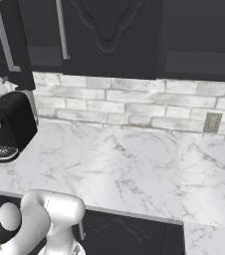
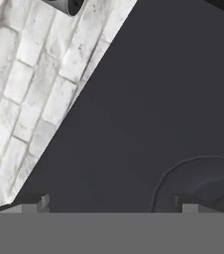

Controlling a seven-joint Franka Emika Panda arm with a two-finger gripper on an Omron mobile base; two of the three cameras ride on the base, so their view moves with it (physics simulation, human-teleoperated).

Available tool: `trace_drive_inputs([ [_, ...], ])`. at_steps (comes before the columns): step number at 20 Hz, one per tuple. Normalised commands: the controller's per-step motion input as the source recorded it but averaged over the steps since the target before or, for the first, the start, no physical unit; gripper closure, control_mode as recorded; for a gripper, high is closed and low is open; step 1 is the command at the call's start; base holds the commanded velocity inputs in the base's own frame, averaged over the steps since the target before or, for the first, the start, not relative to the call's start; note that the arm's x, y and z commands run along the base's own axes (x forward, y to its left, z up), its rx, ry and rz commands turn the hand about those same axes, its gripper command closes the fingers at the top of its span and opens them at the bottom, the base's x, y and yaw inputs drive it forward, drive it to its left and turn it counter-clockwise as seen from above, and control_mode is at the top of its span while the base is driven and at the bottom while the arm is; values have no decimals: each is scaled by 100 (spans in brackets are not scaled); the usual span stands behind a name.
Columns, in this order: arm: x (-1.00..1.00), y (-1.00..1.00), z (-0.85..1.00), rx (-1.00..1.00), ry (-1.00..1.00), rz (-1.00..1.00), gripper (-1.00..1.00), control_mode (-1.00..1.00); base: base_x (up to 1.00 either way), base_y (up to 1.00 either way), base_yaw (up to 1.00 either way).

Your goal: Close all open cabinet doors.

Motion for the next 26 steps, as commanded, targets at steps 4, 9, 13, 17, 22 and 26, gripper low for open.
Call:
trace_drive_inputs([
  [4,40,-66,0,2,-9,9,-100,-100,0,0,0],
  [9,55,-54,0,5,-1,1,-100,-100,0,0,0],
  [13,59,-57,0,6,0,1,-100,-100,0,0,0],
  [17,60,-55,0,7,0,1,-100,-100,0,0,0],
  [22,62,-47,0,7,0,0,-100,-100,0,0,0],
  [26,65,-42,0,8,0,1,-100,-100,0,0,0],
])
